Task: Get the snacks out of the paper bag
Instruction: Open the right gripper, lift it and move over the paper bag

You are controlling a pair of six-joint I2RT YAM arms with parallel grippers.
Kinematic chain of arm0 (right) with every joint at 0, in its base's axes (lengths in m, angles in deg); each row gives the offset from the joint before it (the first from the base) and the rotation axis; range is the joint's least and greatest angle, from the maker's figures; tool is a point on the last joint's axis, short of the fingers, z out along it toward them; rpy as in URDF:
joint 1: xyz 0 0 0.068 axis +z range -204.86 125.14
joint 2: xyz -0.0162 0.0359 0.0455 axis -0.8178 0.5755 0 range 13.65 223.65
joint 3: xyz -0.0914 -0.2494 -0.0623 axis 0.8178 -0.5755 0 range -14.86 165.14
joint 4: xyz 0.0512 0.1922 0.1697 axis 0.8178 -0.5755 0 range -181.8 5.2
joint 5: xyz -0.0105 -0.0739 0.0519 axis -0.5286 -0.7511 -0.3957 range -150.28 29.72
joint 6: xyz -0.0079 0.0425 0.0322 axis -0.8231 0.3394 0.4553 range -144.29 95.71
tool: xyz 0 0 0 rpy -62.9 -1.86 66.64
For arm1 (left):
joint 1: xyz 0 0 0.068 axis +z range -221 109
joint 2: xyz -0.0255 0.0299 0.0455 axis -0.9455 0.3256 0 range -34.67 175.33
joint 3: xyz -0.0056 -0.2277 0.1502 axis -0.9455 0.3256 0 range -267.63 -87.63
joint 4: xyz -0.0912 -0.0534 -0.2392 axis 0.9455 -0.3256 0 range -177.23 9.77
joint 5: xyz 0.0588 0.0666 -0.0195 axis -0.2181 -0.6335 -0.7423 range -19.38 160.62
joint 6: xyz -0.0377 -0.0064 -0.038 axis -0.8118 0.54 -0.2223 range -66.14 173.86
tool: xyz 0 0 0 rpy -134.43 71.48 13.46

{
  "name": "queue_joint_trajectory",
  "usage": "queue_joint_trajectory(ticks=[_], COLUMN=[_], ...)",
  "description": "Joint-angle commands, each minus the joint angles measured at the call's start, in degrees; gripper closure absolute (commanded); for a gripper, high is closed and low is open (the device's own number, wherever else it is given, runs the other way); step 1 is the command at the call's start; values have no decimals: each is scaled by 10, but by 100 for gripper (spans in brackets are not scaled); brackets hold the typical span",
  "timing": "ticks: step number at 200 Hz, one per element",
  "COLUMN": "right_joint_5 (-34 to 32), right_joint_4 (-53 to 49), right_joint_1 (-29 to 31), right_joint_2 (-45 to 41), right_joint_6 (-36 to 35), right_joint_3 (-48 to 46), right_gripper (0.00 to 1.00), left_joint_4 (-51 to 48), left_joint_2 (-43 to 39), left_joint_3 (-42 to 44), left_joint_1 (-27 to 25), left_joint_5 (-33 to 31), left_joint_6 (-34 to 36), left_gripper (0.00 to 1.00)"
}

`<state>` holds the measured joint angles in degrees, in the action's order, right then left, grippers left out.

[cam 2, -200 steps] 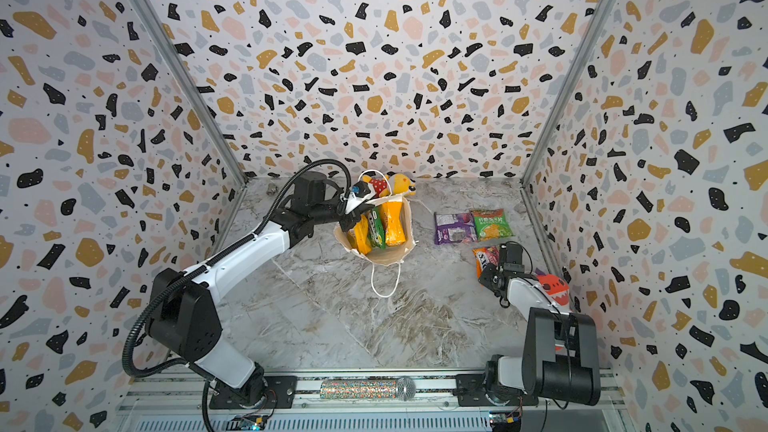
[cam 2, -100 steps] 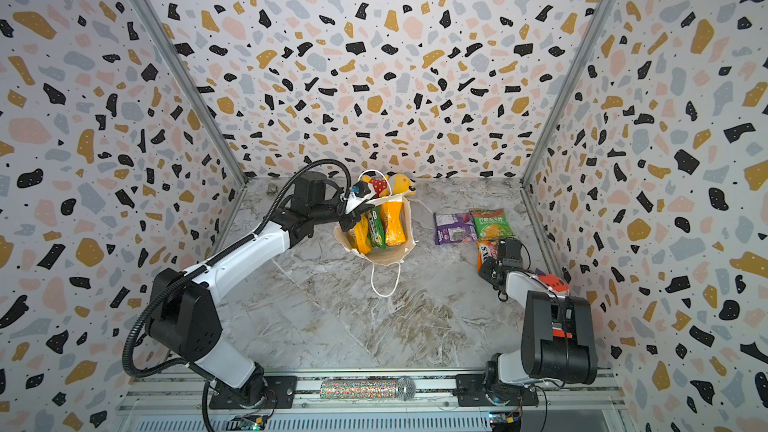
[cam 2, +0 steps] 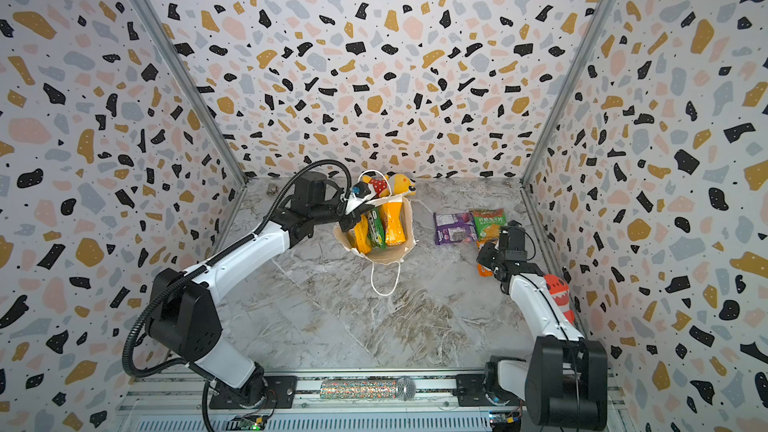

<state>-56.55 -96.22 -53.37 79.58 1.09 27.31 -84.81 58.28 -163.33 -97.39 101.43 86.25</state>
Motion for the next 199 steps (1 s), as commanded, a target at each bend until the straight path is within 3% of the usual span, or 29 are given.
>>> queue_joint_trajectory(ticks=[1,22,54,96,131,199], right_joint_5=[30,66,7,-60,-85,-109], right_joint_4=[-3,12,-14,29,63,138], right_joint_1=[74,163,303,424,463,468], right_joint_2=[-80,-94,-58,8,86,184], right_joint_6=[-44,-71,-79,-35,-4,20], right_joint_3=[38,67,118,149,179,185], right_gripper=[73,72,71,68,64,57], left_joint_4=[-12,-17,-28,-34,-28,-7], left_joint_2=[-14,-19,-23,-31,-44,-52], left_joint_3=[-19,-23,-26,-25,-14,6], left_joint_1=[0,-2,-8,-21,-28,-30], left_joint_5=[8,11,10,12,12,14], left_joint_6=[8,7,8,10,10,2], left_gripper=[100,100,100,100,100,100])
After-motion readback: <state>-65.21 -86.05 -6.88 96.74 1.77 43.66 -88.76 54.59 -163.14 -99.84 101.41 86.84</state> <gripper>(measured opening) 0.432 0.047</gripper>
